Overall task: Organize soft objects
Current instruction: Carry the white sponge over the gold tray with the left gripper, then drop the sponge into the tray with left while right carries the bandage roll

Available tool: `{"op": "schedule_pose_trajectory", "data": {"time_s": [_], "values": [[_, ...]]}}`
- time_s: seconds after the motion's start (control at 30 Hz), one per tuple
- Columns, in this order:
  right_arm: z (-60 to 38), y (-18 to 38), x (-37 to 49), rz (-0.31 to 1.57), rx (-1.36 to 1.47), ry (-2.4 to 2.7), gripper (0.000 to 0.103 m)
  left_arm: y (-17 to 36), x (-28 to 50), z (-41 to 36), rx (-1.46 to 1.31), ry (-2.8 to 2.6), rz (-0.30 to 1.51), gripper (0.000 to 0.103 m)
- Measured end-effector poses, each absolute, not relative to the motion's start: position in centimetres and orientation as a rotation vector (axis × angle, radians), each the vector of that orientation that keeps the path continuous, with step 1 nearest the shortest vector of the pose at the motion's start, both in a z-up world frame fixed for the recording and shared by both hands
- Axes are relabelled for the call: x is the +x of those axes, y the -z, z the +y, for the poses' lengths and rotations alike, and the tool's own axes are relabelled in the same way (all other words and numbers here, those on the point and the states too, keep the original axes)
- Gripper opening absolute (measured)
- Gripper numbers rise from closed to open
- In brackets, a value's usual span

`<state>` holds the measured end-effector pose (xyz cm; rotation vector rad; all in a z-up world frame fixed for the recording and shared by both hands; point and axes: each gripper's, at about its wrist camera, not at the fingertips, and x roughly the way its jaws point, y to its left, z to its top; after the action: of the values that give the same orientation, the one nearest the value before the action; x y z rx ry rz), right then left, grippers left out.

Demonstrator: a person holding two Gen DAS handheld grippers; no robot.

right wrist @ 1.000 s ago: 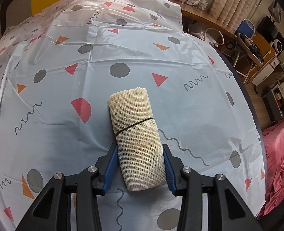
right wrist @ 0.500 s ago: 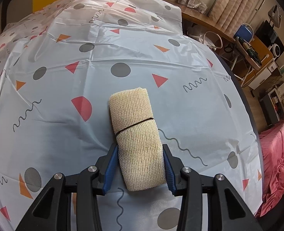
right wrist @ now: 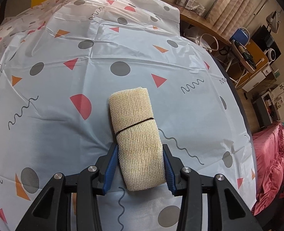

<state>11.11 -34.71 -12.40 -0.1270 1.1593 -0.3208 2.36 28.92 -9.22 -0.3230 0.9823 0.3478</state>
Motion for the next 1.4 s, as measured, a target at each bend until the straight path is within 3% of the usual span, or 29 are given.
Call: {"op": "schedule_pose_trajectory", "data": {"time_s": [0.27,0.7,1.4], "values": [[-34.2,12.3,11.4,1.166,-0.109,0.396,0.043,8.4,0.3,28.2,-0.226,-0.388,0.912,0.082],[-30.8,9.8,13.0,1.121,-0.021,0.297,0.043,4.5,-2.2,25.5,-0.157,-0.345,0.773,0.084],[-12.0,-8.9,14.4,0.698,-0.150,-0.142,0.042,4.0,-3.3,24.5,-0.131,-0.336,0.750,0.084]]}}
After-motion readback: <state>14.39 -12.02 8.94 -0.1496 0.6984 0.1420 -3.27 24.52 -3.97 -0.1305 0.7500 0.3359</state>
